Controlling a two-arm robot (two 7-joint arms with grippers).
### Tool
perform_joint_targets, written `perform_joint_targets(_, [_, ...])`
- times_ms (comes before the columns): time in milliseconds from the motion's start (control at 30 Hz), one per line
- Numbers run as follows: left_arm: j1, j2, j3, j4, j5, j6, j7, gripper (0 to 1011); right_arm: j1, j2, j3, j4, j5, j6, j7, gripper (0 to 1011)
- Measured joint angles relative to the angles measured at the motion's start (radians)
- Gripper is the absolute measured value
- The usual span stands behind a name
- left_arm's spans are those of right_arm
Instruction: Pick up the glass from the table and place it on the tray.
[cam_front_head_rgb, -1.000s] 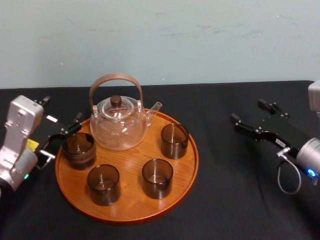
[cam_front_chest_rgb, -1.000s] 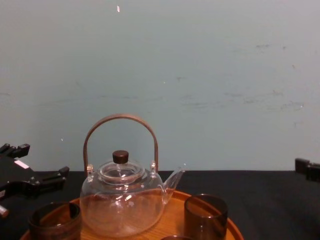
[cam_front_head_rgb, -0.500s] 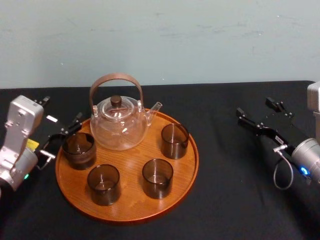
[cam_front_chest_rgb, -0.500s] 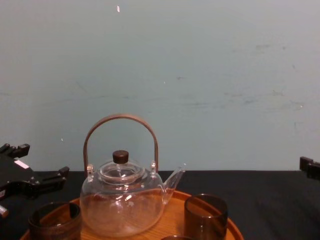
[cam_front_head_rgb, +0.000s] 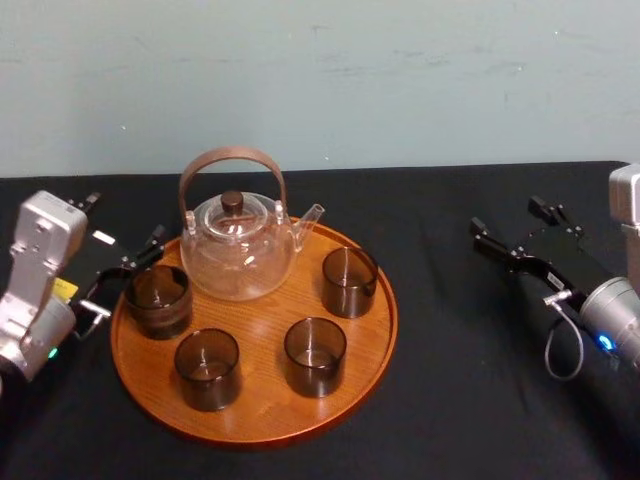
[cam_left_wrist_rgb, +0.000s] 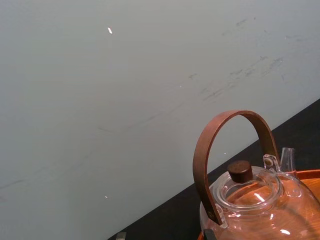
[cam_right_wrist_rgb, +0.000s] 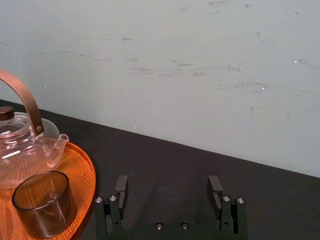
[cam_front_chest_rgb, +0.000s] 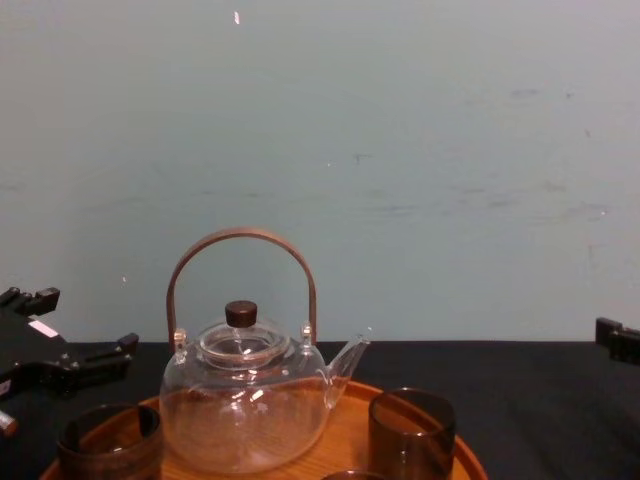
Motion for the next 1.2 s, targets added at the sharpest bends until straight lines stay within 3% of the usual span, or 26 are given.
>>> perform_joint_targets(1200, [0.000, 0.000, 0.000, 0.000, 0.000, 0.000, 0.000, 1001, -0.001, 0.003, 0.000, -0.003, 0.005, 0.000, 0.002, 1002])
